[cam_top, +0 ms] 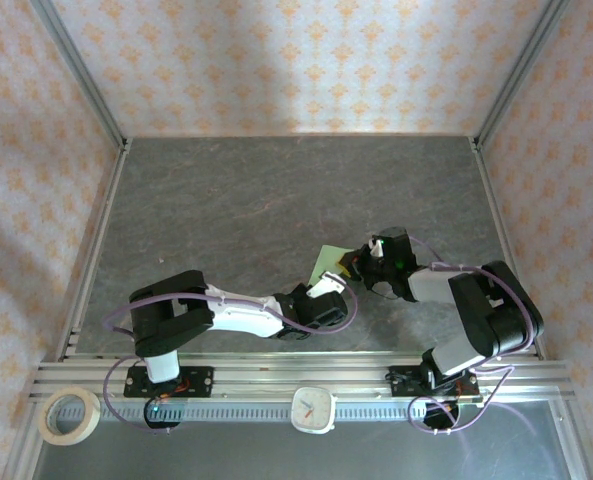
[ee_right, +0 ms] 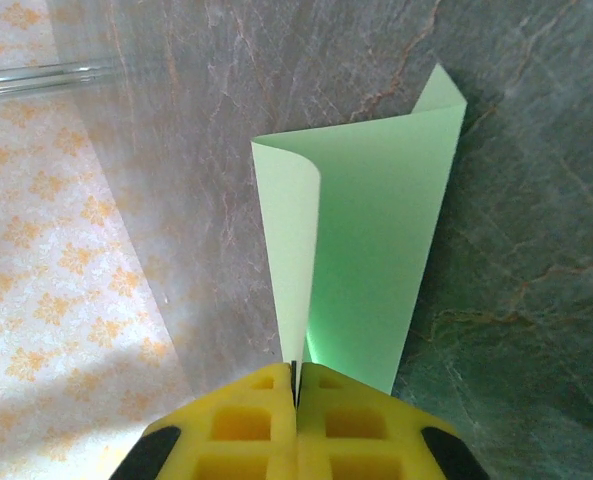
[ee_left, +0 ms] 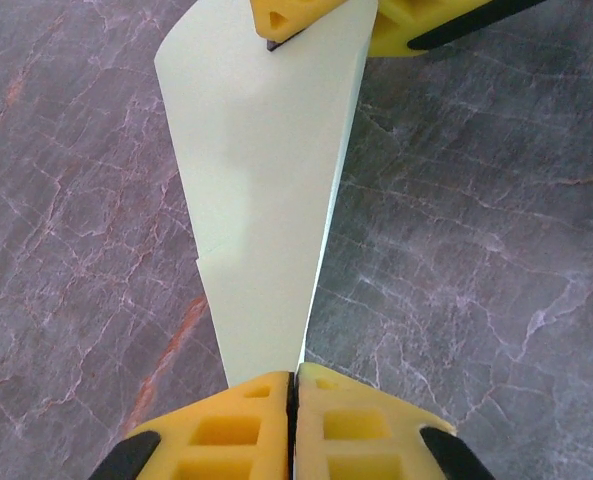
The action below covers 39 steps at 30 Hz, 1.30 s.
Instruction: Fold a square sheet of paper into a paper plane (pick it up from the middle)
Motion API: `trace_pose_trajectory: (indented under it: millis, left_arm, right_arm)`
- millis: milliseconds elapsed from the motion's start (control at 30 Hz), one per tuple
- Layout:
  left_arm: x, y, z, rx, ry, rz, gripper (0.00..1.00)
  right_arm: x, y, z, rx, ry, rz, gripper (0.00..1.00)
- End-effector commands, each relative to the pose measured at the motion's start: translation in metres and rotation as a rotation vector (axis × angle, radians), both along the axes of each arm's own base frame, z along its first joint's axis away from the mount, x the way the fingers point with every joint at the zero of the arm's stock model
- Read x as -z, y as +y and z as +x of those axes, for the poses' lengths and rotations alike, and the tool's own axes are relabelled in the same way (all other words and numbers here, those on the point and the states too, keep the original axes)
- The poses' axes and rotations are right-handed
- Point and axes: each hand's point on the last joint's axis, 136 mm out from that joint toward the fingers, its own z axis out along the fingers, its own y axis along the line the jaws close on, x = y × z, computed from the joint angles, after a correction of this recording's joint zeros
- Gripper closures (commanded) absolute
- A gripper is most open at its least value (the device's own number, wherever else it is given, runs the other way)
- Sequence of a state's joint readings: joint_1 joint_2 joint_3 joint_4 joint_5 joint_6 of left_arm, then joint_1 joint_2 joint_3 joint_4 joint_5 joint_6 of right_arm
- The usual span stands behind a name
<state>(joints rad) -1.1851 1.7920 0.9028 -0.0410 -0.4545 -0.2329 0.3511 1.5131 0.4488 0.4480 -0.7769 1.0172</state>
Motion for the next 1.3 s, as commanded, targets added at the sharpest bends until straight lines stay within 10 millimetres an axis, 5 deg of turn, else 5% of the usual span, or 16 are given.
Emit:
trace_pose_trajectory:
  millis: [0,133,367,533,700,867,1133,1267]
  left_arm:
    - [0.006,0.007,0.000,0.003,-0.020,0.070,0.89]
    - [0.007,0.007,0.001,0.001,-0.024,0.084,0.88]
    - [0.003,0.005,0.001,0.007,-0.030,0.064,1.00]
    - [-0.002,0.001,0.004,0.003,-0.020,0.038,1.00]
    - [-0.011,-0.005,0.009,0.027,0.085,-0.105,1.00]
    - [-0.023,-0.012,0.012,0.084,0.210,-0.279,1.00]
    - [-0.018,-0.014,0.017,0.116,0.310,-0.349,1.00]
    - [-0.014,-0.012,0.019,0.107,0.317,-0.345,1.00]
  right_arm:
    - [-0.008,0.001,0.005,-0.003,-0.035,-0.009,1.00]
    - [-0.008,0.001,0.005,-0.003,-0.036,-0.010,1.00]
    - [-0.011,0.001,0.007,-0.010,-0.048,-0.017,1.00]
    - [-0.012,-0.012,0.011,-0.018,-0.069,-0.151,0.76]
    - [-0.024,-0.047,0.017,0.053,-0.106,-0.311,0.57]
    - [-0.035,-0.063,0.014,0.095,-0.125,-0.356,0.52]
    - [-0.044,-0.060,0.006,0.116,-0.140,-0.291,0.50]
    - [-0.055,-0.054,0.004,0.125,-0.161,-0.212,0.41]
